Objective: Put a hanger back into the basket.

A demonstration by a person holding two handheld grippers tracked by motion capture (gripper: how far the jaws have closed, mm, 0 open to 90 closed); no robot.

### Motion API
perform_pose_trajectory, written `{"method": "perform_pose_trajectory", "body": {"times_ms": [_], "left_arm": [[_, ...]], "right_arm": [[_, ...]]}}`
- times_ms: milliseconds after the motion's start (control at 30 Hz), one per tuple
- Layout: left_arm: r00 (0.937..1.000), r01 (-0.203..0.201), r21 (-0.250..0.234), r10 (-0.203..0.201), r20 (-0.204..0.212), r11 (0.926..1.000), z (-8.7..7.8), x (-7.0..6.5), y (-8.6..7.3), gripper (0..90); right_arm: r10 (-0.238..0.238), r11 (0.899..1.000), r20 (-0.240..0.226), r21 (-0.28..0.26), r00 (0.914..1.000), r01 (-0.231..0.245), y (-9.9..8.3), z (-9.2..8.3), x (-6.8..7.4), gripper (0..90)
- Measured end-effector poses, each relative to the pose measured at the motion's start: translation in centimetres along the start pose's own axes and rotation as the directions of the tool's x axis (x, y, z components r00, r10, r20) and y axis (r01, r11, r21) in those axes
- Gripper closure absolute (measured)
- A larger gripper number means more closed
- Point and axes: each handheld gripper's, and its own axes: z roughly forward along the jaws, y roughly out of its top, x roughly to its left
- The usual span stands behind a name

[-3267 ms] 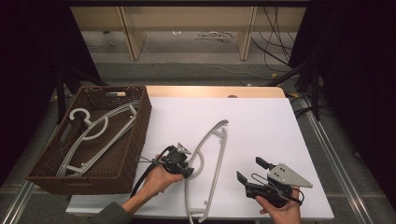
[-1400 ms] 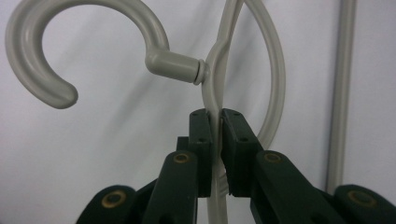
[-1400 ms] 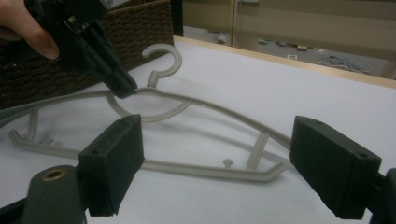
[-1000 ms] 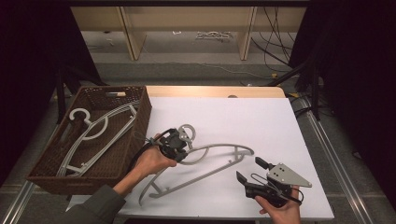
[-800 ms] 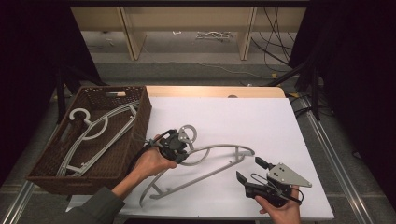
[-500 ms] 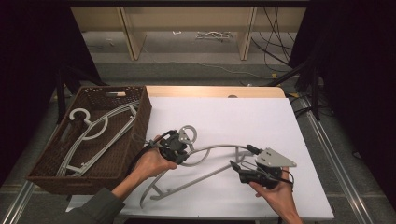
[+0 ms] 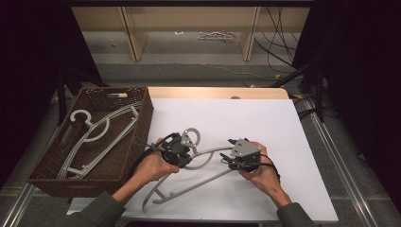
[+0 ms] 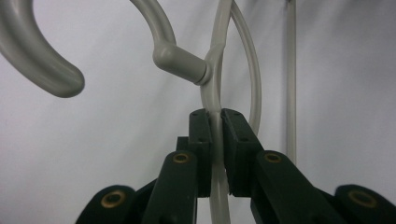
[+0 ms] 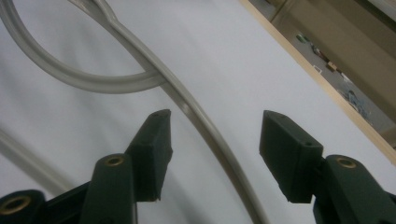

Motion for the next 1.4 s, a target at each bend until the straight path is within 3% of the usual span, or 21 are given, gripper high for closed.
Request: {"method": "perform_pose_trajectory", "body": {"times_ms": [100, 133, 333, 400, 467, 533, 567, 700, 733, 767, 800, 900, 967, 1067, 1100, 1167, 1200, 1233, 1300, 1333, 1400], "left_arm": [[0.9998, -0.018, 0.005, 0.018, 0.003, 0.9998, -0.2, -0.1, 0.1, 82.5], [1.0, -0.004, -0.004, 0.004, 0.008, 1.0, -0.1, -0.2, 0.1, 82.5], [0.9998, -0.016, -0.006, 0.016, 0.012, 0.9999, -0.1, -0.6, 0.3, 82.5], [0.9994, -0.029, 0.01, 0.029, 0.021, 0.9995, -0.1, -0.6, 0.3, 82.5], [0.9997, -0.016, -0.002, 0.016, 0.018, 0.9999, 0.0, -0.7, 0.3, 82.4], [0.9997, -0.009, -0.01, 0.01, 0.023, 0.9999, 0.1, -0.6, 0.3, 82.2], [0.9997, -0.013, -0.01, 0.013, 0.021, 0.9999, 0.0, -0.6, 0.3, 82.1], [0.9995, 0.013, -0.02, -0.012, 0.03, 0.9997, 0.1, -0.2, 0.3, 81.0], [0.9988, 0.03, -0.022, -0.029, 0.041, 0.9993, 0.1, 0.1, 0.3, 80.3], [0.9976, 0.049, -0.035, -0.047, 0.05, 0.9982, 0.2, 0.3, 0.3, 79.0], [0.9965, 0.064, -0.042, -0.062, 0.057, 0.9971, 0.3, 0.6, 0.4, 75.8], [0.9955, 0.066, -0.037, -0.064, 0.07, 0.9971, 0.5, 1.2, 0.5, 73.7], [0.996, 0.058, -0.025, -0.056, 0.069, 0.998, 0.8, 1.4, 0.4, 73.4], [0.9969, 0.054, -0.033, -0.052, 0.059, 0.998, 1.0, 1.4, 0.4, 73.4], [0.9971, 0.044, -0.026, -0.043, 0.062, 0.9987, 1.0, 1.4, 0.5, 73.4], [0.9978, 0.024, -0.013, -0.023, 0.062, 0.9996, 1.1, 1.5, 0.5, 73.4], [0.9979, 0.024, -0.01, -0.023, 0.06, 0.9997, 1.1, 1.4, 0.5, 73.4], [0.998, 0.028, -0.011, -0.028, 0.058, 0.9995, 1.2, 1.5, 0.5, 73.7], [0.9979, 0.025, -0.006, -0.024, 0.06, 0.9997, 1.3, 1.6, 0.6, 74.3], [0.9978, 0.022, -0.003, -0.022, 0.063, 0.9998, 1.3, 1.7, 0.6, 74.6], [0.9979, 0.013, 0.0, -0.013, 0.063, 0.9999, 1.4, 1.7, 0.7, 74.6]], "right_arm": [[-0.044, 0.999, -0.018, 0.01, 0.9989, 0.045, 0.1, 0.6, 0.1, 50.1], [-0.06, 0.998, -0.022, 0.01, 0.9979, 0.06, 0.1, 0.7, 0.1, 51.7], [-0.143, 0.989, -0.051, 0.025, 0.9884, 0.145, 0.2, 1.4, 0.5, 63.4], [-0.185, 0.982, -0.064, 0.025, 0.9807, 0.186, 0.3, 1.6, 0.7, 68.6], [-0.22, 0.975, -0.069, 0.013, 0.9731, 0.221, 0.4, 1.5, 0.8, 71.8], [-0.277, 0.961, -0.059, 0.01, 0.9591, 0.278, 0.3, 1.4, 0.8, 73.2], [-0.277, 0.961, -0.068, 0.004, 0.9585, 0.278, 0.3, 1.3, 0.9, 73.7], [-0.341, 0.94, -0.056, -0.018, 0.9385, 0.34, 0.2, 1.0, 0.7, 75.4], [-0.349, 0.937, -0.051, -0.019, 0.9358, 0.348, 0.2, 0.9, 0.7, 75.8], [-0.371, 0.929, -0.049, -0.031, 0.9273, 0.37, 0.2, 0.8, 0.7, 76.3], [-0.371, 0.928, -0.053, -0.041, 0.927, 0.369, 0.2, 0.7, 0.7, 77.1], [-0.409, 0.912, -0.056, -0.052, 0.9107, 0.407, 0.3, 0.6, 0.6, 79.4], [-0.414, 0.91, -0.066, -0.059, 0.908, 0.41, 0.2, 0.6, 0.8, 79.9], [-0.46, 0.887, -0.056, -0.064, 0.8859, 0.457, 0.3, 0.7, 0.6, 80.4], [-0.43, 0.902, -0.07, -0.064, 0.9001, 0.426, 0.3, 0.6, 0.9, 80.5], [-0.455, 0.89, -0.064, -0.069, 0.888, 0.451, 0.4, 0.7, 0.8, 80.6], [-0.481, 0.876, -0.064, -0.067, 0.8746, 0.477, 0.4, 0.6, 0.7, 80.8], [-0.469, 0.883, -0.068, -0.071, 0.8808, 0.464, 0.4, 0.6, 0.8, 80.8], [-0.488, 0.872, -0.064, -0.075, 0.8705, 0.483, 0.5, 0.6, 0.7, 80.9], [-0.474, 0.879, -0.061, -0.079, 0.8783, 0.469, 0.5, 0.6, 0.8, 80.9], [-0.475, 0.879, -0.059, -0.079, 0.878, 0.47, 0.5, 0.6, 0.9, 80.9]]}}
